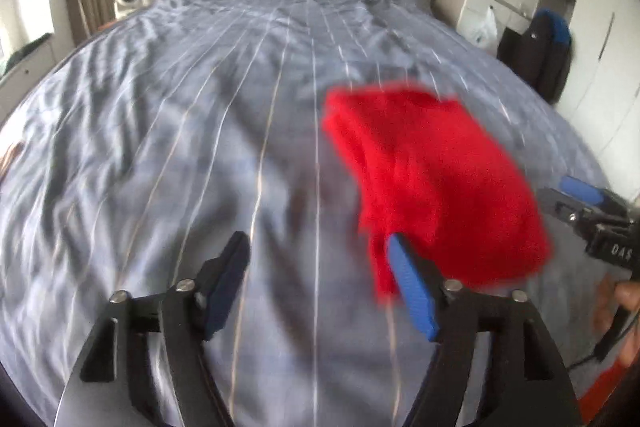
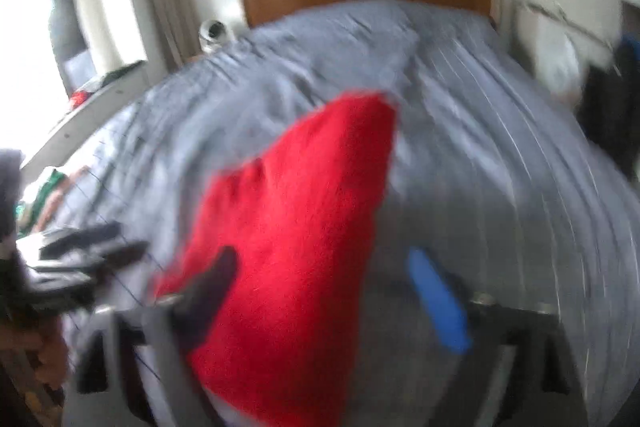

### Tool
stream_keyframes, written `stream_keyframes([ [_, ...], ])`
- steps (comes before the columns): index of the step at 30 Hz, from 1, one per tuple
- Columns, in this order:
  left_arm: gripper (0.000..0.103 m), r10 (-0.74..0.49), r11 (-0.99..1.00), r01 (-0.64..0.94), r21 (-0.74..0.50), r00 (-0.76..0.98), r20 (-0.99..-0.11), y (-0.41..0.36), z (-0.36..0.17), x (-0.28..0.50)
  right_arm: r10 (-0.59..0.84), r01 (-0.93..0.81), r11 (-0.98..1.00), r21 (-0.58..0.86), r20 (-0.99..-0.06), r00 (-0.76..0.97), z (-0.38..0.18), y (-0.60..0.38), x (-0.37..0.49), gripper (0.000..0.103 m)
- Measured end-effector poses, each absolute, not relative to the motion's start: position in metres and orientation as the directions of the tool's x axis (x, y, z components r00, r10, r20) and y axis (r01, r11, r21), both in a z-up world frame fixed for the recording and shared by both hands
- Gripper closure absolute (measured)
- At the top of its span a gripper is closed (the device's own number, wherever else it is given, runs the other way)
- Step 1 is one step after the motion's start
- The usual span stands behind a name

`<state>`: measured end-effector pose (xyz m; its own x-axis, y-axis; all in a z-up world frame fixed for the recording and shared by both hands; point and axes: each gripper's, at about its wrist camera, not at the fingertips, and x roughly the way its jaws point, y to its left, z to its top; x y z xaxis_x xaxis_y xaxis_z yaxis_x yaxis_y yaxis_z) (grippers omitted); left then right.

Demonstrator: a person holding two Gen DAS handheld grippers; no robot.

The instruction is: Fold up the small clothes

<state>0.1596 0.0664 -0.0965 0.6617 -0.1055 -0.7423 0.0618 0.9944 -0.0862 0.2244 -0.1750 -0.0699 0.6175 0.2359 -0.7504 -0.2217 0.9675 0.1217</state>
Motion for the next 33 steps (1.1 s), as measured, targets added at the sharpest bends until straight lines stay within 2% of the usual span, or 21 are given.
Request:
stream_keyframes([
  [2, 0.005, -0.085, 0.996, 0.057, -0.063, 0.692, -0.717, 0.062, -0.103, 0.124, 0.200, -0.190, 0.976, 0.103, -0.767, 0.610, -0.087, -0.195, 0.189, 0.013],
  [3, 0.003, -0.076, 0.997, 0.053, -0.054, 0.705, -0.705, 0.059, -0.105, 0.112, 0.187, -0.182, 0.979, 0.094, -0.773, 0.607, -0.093, -0.201, 0.174, 0.011],
  [5, 0.002, -0.063, 0.998, 0.050, -0.039, 0.719, -0.692, 0.049, -0.110, 0.097, 0.174, -0.170, 0.982, 0.086, -0.771, 0.612, -0.098, -0.208, 0.137, 0.008],
  [10, 0.002, -0.025, 0.999, 0.053, 0.015, 0.677, -0.735, 0.025, -0.124, 0.093, 0.153, -0.163, 0.985, 0.061, -0.749, 0.645, -0.104, -0.204, 0.084, 0.003],
  [14, 0.002, -0.008, 0.997, 0.065, 0.048, 0.679, -0.734, 0.021, -0.124, 0.092, 0.135, -0.160, 0.986, 0.043, -0.767, 0.627, -0.110, -0.208, 0.074, 0.003],
  [22, 0.002, -0.020, 0.998, 0.052, 0.021, 0.683, -0.730, 0.039, -0.123, 0.098, 0.104, -0.128, 0.991, 0.027, -0.752, 0.651, -0.103, -0.212, 0.079, 0.003],
  [28, 0.002, -0.060, 0.978, 0.185, 0.093, 0.681, -0.730, 0.063, -0.112, 0.132, 0.070, -0.101, 0.995, 0.005, -0.757, 0.650, -0.109, -0.204, 0.098, 0.003],
  [31, 0.001, -0.021, 0.981, 0.155, 0.118, 0.686, -0.727, 0.086, -0.113, 0.175, 0.029, -0.052, 0.999, -0.005, -0.772, 0.635, -0.124, -0.207, 0.111, 0.003],
  [33, 0.000, 0.048, 0.977, 0.133, 0.168, 0.628, -0.776, 0.097, -0.133, 0.208, 0.027, -0.019, 1.000, 0.020, -0.780, 0.625, -0.133, -0.211, 0.116, 0.001],
])
